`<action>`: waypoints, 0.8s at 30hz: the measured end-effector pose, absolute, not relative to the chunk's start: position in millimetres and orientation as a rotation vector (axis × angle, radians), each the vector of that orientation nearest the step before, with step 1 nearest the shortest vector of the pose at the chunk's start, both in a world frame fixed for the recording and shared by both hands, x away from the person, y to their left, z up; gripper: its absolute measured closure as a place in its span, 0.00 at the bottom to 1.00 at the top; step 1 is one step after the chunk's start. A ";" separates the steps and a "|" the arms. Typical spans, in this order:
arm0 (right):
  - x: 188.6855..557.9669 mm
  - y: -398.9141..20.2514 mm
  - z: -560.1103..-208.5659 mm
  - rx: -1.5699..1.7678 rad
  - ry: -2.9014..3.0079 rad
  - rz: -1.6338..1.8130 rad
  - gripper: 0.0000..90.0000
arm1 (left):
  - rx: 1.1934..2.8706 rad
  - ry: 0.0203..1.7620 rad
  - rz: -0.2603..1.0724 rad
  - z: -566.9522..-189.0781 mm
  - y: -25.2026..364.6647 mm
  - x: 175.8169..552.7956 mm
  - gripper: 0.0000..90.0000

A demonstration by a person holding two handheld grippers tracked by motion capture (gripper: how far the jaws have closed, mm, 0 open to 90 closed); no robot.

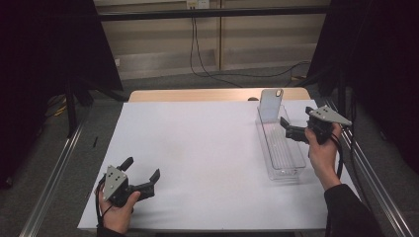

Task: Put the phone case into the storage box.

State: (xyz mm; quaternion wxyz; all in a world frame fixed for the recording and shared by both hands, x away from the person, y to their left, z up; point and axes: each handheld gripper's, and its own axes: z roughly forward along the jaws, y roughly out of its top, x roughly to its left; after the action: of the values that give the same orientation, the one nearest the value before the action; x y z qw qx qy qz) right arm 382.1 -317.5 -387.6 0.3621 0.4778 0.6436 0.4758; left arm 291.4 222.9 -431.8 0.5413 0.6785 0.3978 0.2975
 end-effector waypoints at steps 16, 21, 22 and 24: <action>345.9 -312.3 -392.3 1.174 1.617 1.248 0.00 | 1.604 0.964 0.688 -431.1 222.1 289.4 0.03; 334.6 -314.1 -396.0 1.177 1.613 1.285 0.00 | 1.612 0.952 0.674 -430.6 217.0 286.1 0.03; 332.1 -314.3 -396.4 1.177 1.615 1.288 0.00 | 1.610 0.952 0.672 -430.7 216.5 286.0 0.03; 327.1 -314.0 -396.6 1.176 1.613 1.301 0.00 | 1.614 0.954 0.679 -430.8 217.6 285.8 0.03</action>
State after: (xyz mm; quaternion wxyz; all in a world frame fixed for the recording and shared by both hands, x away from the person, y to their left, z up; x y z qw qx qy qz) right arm 327.1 -314.0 -396.6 0.3705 0.4583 0.6288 0.5073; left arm 285.8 217.6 -430.8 0.5429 0.6796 0.4020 0.2859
